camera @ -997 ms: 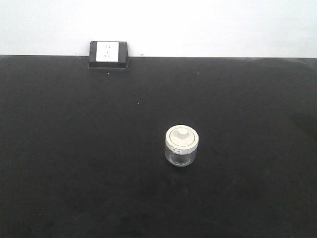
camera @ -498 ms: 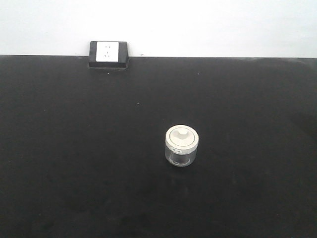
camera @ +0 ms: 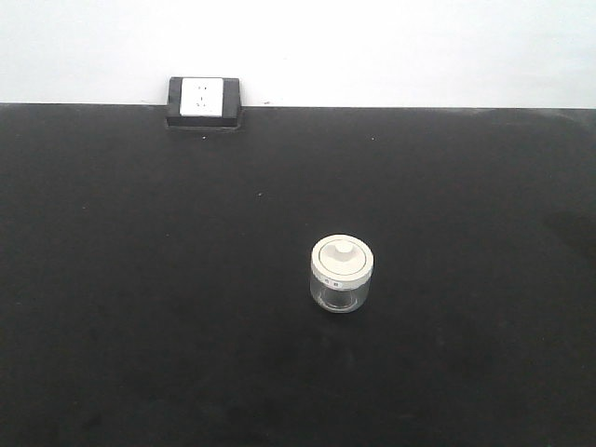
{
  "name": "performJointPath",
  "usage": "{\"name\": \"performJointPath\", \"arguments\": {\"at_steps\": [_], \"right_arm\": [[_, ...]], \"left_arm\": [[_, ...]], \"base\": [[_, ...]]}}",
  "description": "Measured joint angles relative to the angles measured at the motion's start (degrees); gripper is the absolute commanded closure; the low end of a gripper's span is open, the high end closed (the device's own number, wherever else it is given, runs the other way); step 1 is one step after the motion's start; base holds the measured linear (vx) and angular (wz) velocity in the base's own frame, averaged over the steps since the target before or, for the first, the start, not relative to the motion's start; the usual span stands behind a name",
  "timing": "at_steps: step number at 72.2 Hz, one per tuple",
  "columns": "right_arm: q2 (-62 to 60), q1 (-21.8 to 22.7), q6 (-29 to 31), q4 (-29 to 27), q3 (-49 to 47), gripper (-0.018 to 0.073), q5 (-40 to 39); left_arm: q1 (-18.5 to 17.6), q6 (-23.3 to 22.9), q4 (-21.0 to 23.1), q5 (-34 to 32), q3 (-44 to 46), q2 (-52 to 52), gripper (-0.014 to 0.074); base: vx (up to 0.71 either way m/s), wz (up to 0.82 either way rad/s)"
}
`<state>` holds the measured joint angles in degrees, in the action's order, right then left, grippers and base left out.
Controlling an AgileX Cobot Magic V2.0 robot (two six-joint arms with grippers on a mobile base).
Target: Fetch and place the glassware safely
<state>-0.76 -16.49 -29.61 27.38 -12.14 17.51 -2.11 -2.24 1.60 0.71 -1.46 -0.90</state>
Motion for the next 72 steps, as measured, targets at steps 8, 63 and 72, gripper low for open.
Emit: {"name": "performJointPath", "arguments": {"at_steps": [8, 63, 72], "right_arm": [[0.00, 0.00, 0.00, 0.00, 0.00, 0.0567, 0.00], [0.00, 10.33, 28.82, -24.99, 13.44, 0.0567, -15.11], [0.00, 15.50, 25.02, -24.76, 13.63, 0.0567, -16.85]], "left_arm": [[0.00, 0.00, 0.00, 0.00, 0.00, 0.00, 0.0603], [0.00, -0.02, 0.00, -0.05, 0.00, 0.00, 0.0603], [0.00, -0.02, 0.00, -0.05, 0.00, 0.00, 0.0603]], "base": [[0.00, 0.00], [0.00, 0.00], [0.00, 0.00]]}}
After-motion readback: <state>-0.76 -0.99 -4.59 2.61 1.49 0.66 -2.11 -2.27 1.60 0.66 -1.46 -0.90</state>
